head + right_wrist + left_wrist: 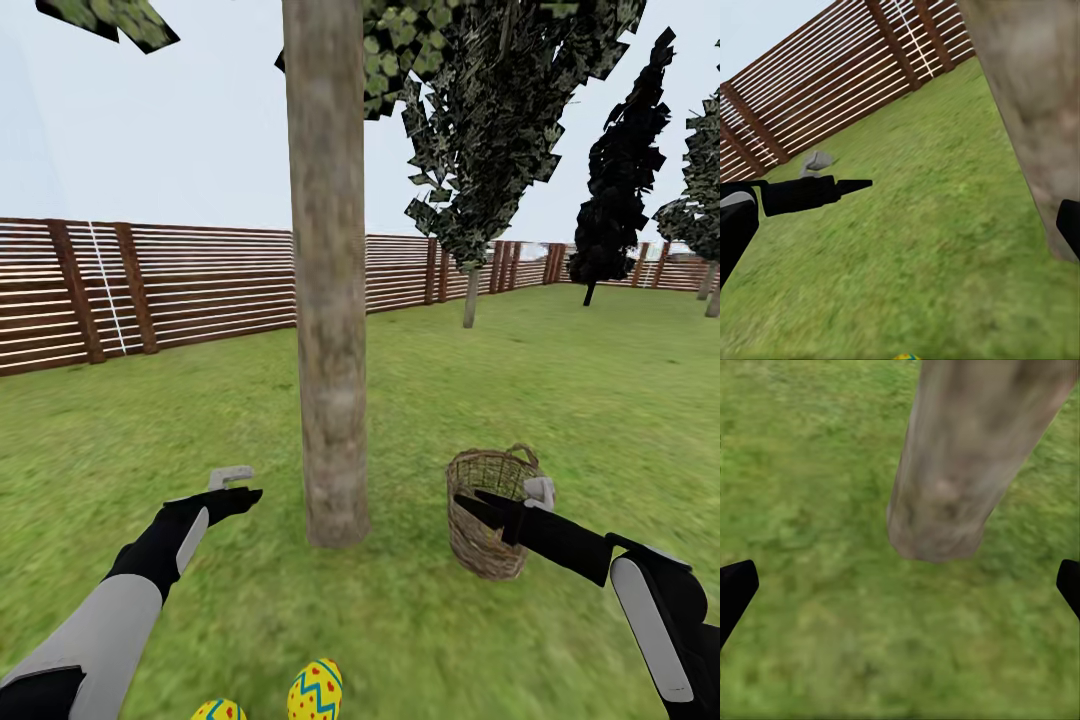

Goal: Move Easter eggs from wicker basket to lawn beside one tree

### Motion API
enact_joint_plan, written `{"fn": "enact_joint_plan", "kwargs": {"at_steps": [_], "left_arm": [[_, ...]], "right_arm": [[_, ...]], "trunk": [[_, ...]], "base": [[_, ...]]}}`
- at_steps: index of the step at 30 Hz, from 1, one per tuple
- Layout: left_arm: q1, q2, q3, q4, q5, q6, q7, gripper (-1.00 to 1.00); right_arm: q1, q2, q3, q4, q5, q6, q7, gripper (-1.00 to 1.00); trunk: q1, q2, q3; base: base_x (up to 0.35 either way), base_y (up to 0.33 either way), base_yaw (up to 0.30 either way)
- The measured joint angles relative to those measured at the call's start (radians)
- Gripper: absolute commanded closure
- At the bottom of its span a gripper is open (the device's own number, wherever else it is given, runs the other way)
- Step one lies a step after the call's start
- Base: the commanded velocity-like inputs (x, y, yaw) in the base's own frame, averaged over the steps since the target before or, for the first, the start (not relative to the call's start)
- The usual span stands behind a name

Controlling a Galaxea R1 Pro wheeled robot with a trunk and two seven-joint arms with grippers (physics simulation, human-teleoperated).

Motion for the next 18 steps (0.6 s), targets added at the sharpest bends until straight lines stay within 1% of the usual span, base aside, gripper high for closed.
{"fn": "enact_joint_plan", "kwargs": {"at_steps": [18], "left_arm": [[0.0,0.0,0.001,0.0,0.0,0.001,0.002,-1.0]], "right_arm": [[0.0,0.0,0.0,0.0,0.0,-0.001,0.0,-1.0]], "trunk": [[-0.069,0.126,0.056]], "base": [[0.0,0.0,0.0]]}}
